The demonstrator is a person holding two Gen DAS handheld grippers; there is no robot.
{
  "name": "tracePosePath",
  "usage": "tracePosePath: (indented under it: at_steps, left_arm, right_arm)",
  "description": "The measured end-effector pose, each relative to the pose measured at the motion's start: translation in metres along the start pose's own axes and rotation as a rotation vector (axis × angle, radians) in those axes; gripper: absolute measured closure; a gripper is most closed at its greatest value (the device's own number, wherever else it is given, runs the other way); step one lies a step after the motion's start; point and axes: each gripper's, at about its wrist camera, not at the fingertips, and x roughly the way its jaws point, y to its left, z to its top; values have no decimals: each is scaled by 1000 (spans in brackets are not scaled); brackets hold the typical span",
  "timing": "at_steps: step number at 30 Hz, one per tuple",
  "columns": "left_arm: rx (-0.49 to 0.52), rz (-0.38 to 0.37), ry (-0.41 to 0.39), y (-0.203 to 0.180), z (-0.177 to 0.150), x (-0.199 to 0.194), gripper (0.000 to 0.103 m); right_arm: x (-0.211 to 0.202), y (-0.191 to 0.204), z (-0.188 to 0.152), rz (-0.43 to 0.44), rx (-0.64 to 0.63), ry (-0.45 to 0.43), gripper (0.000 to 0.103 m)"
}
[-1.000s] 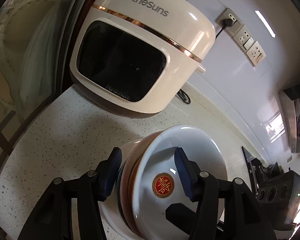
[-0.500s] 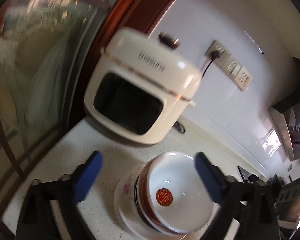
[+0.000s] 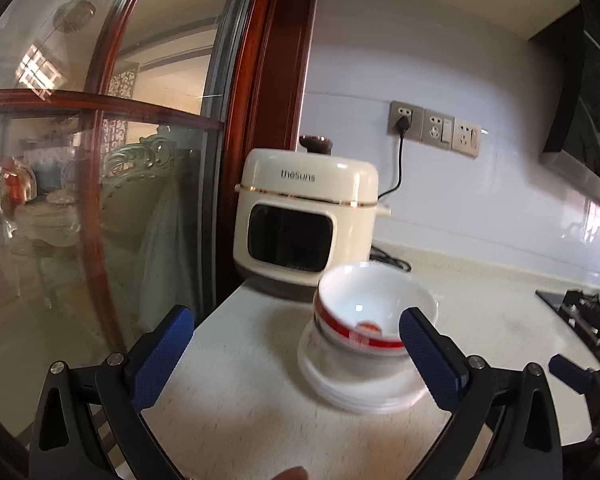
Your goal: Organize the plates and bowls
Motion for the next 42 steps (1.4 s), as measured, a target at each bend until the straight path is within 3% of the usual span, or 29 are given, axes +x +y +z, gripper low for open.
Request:
tracePosePath:
  at_steps: [6,16,42]
  left_arm:
    - [3,-47,38,3,-22,-12,0]
    - [68,-52,84,-2,-49,-9,0]
    - [87,-61,102,-1,-52,-6,0]
  right_arm:
    - [-13,2,-18,-25,12,14,1]
    - [-23,-5,-28,-59,28,-5,1]
    - [-22,-1,-33,-33,37,16,1]
